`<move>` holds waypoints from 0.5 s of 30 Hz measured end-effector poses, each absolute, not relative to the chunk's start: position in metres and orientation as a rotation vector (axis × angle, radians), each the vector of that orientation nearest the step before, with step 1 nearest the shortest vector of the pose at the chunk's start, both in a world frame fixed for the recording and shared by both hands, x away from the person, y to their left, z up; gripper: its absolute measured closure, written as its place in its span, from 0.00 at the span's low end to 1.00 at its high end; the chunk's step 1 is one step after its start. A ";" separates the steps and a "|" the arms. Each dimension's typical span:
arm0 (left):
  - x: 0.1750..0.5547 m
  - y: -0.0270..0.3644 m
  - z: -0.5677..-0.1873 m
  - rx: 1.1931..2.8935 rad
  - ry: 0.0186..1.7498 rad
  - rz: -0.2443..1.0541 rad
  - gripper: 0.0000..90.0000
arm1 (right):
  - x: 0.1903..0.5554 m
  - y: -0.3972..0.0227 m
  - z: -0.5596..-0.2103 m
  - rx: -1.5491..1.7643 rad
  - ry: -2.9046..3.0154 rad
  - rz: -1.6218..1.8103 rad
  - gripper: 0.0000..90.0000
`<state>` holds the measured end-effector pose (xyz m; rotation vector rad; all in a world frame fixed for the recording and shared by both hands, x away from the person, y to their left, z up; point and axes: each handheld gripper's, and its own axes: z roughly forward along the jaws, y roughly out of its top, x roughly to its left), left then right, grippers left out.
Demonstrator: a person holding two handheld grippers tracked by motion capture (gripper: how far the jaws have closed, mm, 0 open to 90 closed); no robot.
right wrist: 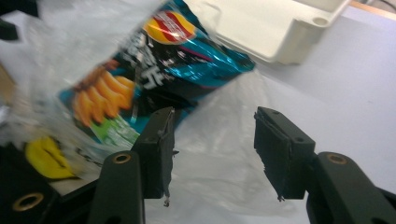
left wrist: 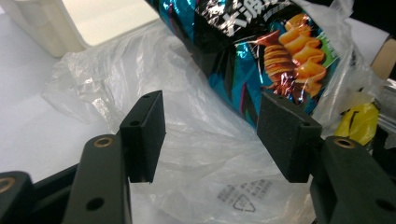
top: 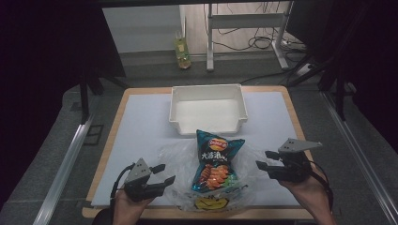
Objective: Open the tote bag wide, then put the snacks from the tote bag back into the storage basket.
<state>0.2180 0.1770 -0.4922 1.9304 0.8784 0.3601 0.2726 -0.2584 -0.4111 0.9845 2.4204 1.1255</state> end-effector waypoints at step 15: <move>0.218 0.175 -0.493 1.941 0.865 0.373 0.33 | 0.276 -0.217 -0.428 0.919 2.534 1.169 0.53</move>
